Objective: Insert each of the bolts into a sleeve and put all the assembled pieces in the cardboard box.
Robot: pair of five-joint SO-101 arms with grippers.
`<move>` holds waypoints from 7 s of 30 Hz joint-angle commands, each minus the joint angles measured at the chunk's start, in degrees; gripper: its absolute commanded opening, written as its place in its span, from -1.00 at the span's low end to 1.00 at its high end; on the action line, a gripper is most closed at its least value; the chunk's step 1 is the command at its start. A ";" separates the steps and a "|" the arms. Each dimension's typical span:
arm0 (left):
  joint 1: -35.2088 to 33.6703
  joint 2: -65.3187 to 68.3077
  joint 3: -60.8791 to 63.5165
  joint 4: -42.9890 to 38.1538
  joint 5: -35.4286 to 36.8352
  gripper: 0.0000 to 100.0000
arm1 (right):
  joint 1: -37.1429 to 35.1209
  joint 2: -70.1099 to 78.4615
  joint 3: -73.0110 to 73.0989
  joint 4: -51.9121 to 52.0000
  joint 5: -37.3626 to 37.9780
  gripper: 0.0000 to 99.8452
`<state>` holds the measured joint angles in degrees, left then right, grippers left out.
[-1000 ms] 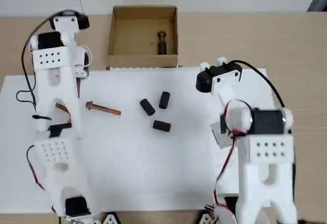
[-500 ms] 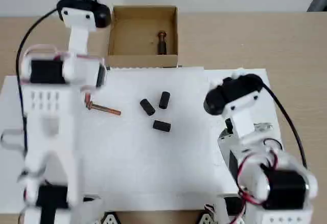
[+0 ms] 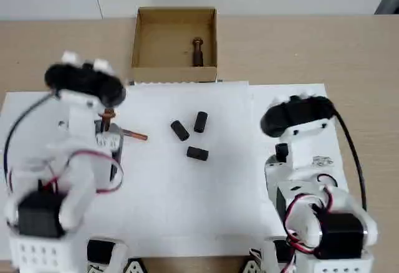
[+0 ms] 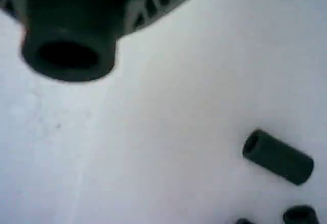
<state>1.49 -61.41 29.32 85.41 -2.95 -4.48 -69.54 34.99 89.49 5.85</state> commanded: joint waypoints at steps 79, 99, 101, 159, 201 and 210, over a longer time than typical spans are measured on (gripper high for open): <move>33.76 -42.55 52.26 -22.59 33.23 -0.99 | -41.45 -34.33 50.90 -50.33 0.70 -0.99; 30.42 -42.55 52.00 -22.33 24.09 -0.52 | -41.45 -34.33 51.43 -49.89 0.70 -0.99; 27.78 -42.55 51.91 -22.33 21.63 -0.52 | -41.45 -34.33 51.52 -49.89 0.70 -0.99; -2.81 -42.64 62.55 -20.04 4.13 -0.99 | -16.57 -2.33 15.30 -37.76 -11.16 -0.99; -2.81 -42.64 62.55 -20.31 4.31 -0.99 | -23.52 114.59 -70.33 -67.82 27.08 -0.95; -2.81 -42.64 62.64 -20.31 4.31 -0.99 | -24.22 116.00 -70.33 -67.47 27.78 -0.68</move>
<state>-1.05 -103.43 92.18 65.27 1.27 -28.13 47.30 -32.44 23.12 32.84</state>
